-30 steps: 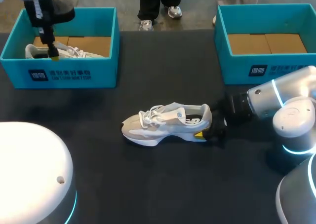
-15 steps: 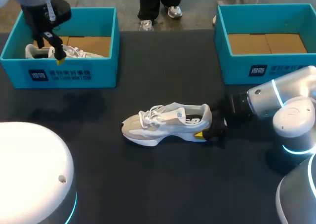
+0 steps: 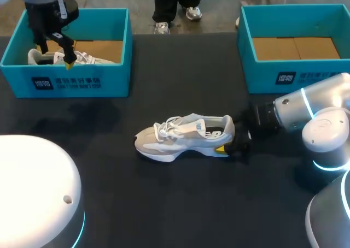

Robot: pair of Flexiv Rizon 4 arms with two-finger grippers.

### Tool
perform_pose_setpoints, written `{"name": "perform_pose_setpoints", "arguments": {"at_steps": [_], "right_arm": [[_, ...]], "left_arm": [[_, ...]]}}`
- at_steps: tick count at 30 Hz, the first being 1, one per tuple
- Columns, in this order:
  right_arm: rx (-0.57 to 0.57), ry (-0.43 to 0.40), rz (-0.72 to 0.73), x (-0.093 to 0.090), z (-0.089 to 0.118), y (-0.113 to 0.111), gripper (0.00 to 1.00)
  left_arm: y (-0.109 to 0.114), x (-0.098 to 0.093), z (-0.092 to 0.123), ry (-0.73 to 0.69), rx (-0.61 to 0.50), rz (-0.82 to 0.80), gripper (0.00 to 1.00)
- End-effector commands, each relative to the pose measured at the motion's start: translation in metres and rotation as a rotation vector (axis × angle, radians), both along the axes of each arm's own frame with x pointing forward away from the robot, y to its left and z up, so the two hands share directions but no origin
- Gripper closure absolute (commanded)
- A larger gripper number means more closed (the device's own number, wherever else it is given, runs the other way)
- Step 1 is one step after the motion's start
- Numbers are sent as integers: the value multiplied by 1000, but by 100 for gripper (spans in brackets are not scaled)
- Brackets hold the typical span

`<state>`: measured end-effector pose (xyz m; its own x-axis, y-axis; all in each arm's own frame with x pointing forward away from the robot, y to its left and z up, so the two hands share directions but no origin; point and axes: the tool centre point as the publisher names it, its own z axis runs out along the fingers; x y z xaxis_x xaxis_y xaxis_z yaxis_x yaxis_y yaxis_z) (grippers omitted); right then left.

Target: Take the shoe out of the shoebox, open the shoe tongue, remove and reinsert the insole, then place the shoe into the shoebox

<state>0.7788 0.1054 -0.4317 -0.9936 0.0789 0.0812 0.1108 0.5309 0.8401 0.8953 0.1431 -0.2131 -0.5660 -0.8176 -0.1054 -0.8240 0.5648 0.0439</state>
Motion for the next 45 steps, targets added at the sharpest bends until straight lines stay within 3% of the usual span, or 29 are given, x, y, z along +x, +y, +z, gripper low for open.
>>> {"name": "perform_pose_setpoints", "arguments": {"at_steps": [1,5,14,26,37,45], "right_arm": [[-2,1,1,-2,-12,7,100],[-2,1,1,-2,-12,7,100],[-2,1,1,-2,-12,7,100],[-2,1,1,-2,-12,7,100],[-2,1,1,-2,-12,7,100],[-2,1,1,-2,-12,7,100]], "left_arm": [[0,0,0,0,1,-1,0],[0,0,0,0,1,-1,0],[-52,-11,-16,-14,55,170,0],[-108,-19,-20,-57,-26,240,0],[-153,-47,-19,-78,-15,360,0],[-188,-77,-20,-36,-53,341,0]]}}
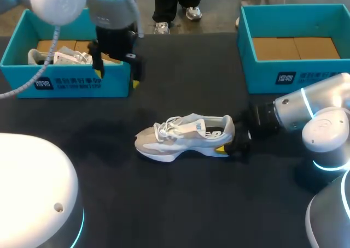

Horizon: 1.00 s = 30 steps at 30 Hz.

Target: Take the shoe out of the shoebox, open the shoe tongue, remove and reinsert the insole, then place the shoe into the shoebox

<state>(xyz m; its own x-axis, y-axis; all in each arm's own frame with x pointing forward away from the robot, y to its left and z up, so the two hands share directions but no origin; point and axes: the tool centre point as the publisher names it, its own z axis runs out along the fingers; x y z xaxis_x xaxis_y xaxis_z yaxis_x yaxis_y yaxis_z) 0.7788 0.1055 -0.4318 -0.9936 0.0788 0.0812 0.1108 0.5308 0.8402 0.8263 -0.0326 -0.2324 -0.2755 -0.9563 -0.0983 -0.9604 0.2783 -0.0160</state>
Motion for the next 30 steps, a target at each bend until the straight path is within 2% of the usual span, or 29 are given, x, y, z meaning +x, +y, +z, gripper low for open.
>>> {"name": "perform_pose_setpoints", "arguments": {"at_steps": [1,10,30], "right_arm": [[-2,1,1,-2,-12,6,100],[-2,1,1,-2,-12,6,100],[-2,1,1,-2,-12,6,100]], "left_arm": [[-17,-10,-2,17,-19,33,0],[-49,-32,-10,29,-35,20,0],[-104,-51,-26,1,-3,19,0]]}}
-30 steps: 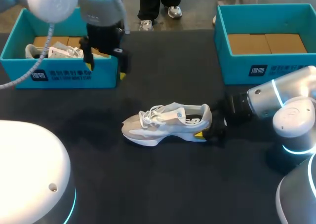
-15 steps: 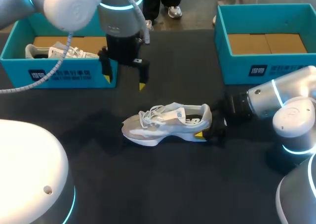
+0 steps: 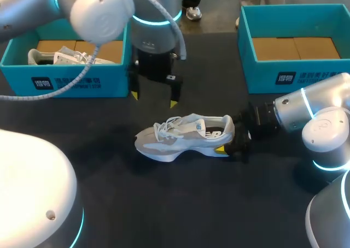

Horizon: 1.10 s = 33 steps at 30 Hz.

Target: Take the shoe out of the shoebox, open the shoe tongue, remove and reinsert the insole, then place the shoe into the shoebox

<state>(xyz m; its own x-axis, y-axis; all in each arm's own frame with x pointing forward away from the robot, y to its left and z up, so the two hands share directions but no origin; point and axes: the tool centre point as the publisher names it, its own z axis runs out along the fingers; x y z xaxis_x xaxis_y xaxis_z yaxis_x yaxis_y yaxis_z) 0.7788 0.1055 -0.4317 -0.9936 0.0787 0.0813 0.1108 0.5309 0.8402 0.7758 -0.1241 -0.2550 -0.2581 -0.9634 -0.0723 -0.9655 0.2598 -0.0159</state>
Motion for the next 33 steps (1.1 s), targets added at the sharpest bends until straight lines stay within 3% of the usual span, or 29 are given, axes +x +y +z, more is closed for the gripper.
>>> {"name": "perform_pose_setpoints", "arguments": {"at_steps": [1,13,33], "right_arm": [[-2,1,1,-2,-12,6,100],[-2,1,1,-2,-12,6,100],[-2,1,1,-2,-12,6,100]], "left_arm": [[-14,-1,-4,-10,23,4,0],[-41,-4,-21,-6,4,-16,0],[-47,-6,-24,11,-7,-34,0]]}}
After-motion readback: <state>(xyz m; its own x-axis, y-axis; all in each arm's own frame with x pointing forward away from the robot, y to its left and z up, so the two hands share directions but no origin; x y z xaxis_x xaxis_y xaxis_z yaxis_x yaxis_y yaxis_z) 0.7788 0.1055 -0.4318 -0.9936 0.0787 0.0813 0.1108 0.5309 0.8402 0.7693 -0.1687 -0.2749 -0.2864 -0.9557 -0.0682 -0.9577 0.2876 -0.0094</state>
